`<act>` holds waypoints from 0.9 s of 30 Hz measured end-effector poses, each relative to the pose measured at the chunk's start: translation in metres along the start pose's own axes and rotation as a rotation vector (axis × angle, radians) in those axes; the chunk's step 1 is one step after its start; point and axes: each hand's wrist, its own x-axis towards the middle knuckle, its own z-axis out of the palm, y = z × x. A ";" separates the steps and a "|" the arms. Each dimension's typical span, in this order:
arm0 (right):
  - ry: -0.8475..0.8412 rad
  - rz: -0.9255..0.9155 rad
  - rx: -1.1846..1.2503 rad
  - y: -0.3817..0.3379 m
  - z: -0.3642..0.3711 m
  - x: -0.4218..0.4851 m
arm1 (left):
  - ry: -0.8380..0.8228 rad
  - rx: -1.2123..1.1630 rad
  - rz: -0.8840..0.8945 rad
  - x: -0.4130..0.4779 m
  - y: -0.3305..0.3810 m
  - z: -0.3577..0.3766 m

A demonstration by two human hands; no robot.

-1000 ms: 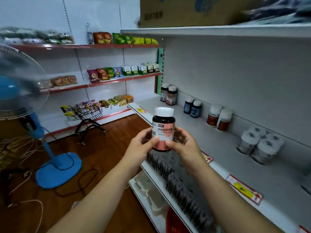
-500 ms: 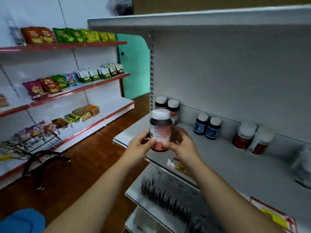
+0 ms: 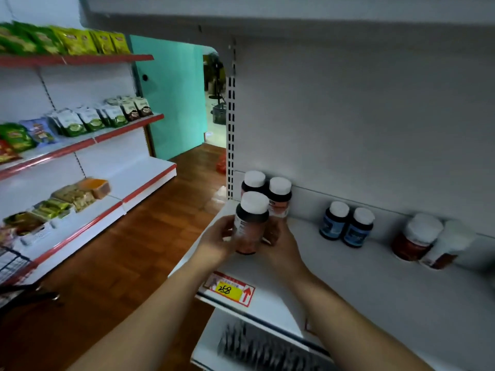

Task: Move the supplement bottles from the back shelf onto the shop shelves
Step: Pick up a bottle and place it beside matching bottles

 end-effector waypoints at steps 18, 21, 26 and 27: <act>0.271 0.115 -0.395 0.009 0.043 0.031 | -0.273 0.085 0.150 0.080 -0.040 -0.026; 0.286 0.114 -0.468 0.010 0.043 0.040 | -0.267 0.057 0.143 0.086 -0.041 -0.026; 0.281 0.133 -0.473 0.011 0.041 0.044 | -0.281 0.029 0.131 0.090 -0.041 -0.023; 0.273 0.139 -0.464 0.011 0.040 0.044 | -0.289 0.018 0.125 0.090 -0.040 -0.024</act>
